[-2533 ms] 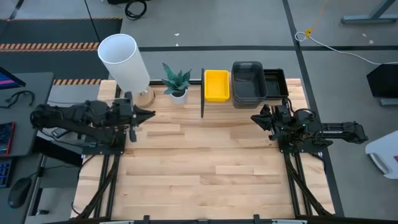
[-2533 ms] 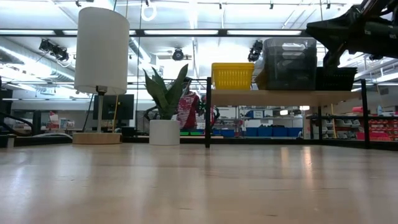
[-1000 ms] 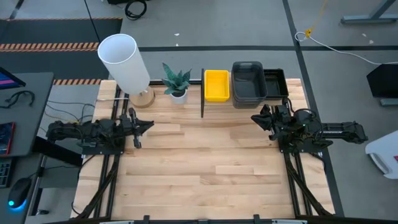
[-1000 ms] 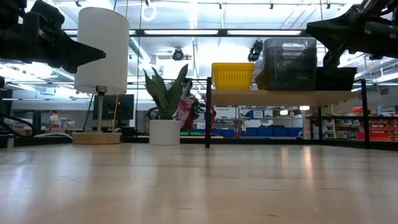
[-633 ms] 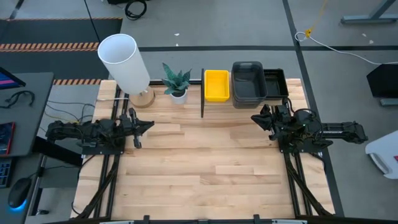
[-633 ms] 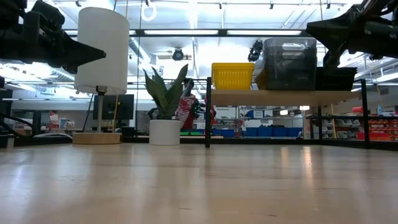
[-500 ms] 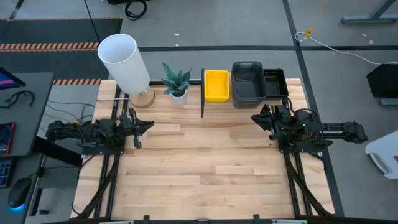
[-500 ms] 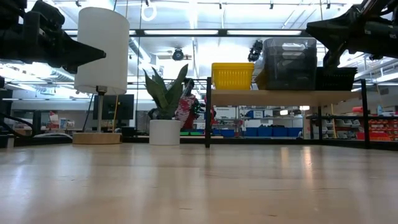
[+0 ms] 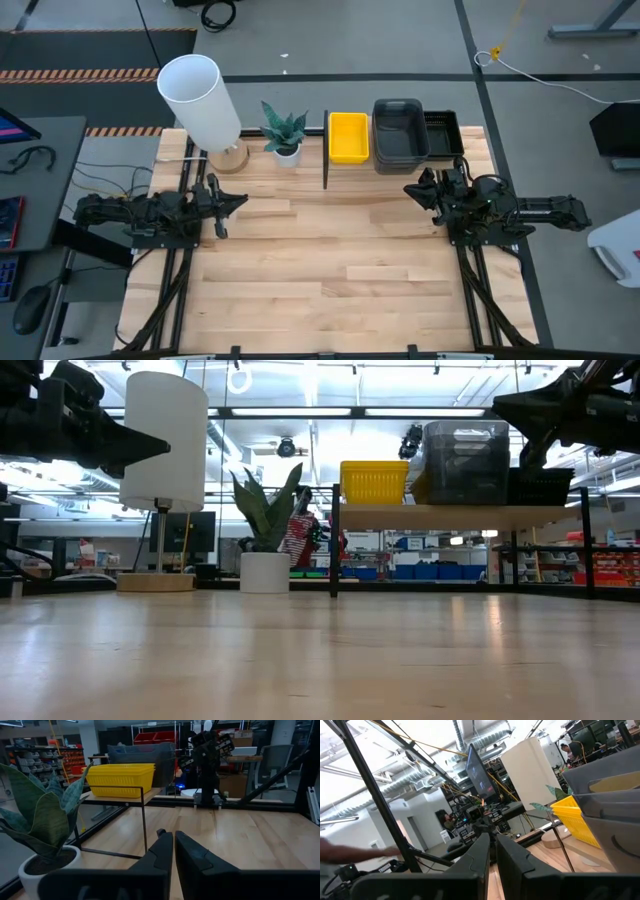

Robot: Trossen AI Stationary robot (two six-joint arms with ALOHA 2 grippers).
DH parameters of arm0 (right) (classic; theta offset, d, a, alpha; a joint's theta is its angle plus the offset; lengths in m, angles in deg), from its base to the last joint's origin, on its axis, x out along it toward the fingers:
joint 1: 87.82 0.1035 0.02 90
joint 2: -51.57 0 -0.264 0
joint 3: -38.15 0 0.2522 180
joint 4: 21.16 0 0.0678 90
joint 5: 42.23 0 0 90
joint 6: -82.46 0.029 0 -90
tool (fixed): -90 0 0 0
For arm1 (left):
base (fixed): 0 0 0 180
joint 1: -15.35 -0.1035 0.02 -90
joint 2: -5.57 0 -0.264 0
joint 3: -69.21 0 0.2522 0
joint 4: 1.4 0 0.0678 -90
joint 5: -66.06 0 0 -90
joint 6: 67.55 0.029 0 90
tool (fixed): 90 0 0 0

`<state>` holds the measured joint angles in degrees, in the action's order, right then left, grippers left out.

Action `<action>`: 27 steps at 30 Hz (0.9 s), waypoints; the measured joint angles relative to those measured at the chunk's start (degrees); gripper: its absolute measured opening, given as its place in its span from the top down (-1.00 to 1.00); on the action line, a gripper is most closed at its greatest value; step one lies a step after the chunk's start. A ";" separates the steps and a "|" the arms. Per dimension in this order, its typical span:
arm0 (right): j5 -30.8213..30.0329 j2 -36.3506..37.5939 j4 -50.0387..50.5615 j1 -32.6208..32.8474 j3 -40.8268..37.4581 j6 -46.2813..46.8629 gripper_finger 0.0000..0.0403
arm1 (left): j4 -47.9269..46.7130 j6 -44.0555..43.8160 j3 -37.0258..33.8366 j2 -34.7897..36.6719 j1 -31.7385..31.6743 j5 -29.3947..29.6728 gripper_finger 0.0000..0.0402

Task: Stack baskets on shelf by color
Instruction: Return to Home Position

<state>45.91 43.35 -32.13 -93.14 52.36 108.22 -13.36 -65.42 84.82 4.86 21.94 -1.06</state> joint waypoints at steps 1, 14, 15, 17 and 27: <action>0.00 0.00 0.00 0.02 -0.01 0.00 0.82 | 0.00 0.00 0.00 0.00 0.00 0.00 0.88; 0.00 0.00 0.00 0.00 0.00 -0.01 0.82 | 0.11 -0.02 0.07 0.00 0.00 0.00 0.85; 0.00 0.00 0.00 0.01 0.00 0.00 0.82 | 0.09 -0.02 0.07 0.00 0.00 0.00 0.86; -0.01 -0.02 0.00 0.00 -0.02 0.00 0.82 | 0.11 -0.03 0.07 0.00 0.00 0.00 0.87; -0.01 0.00 0.00 0.01 0.00 0.00 0.82 | 0.11 -0.02 0.09 0.00 0.00 0.00 0.83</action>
<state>45.90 43.35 -32.13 -93.14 52.36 108.22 -13.25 -65.44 84.90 4.86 21.94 -1.06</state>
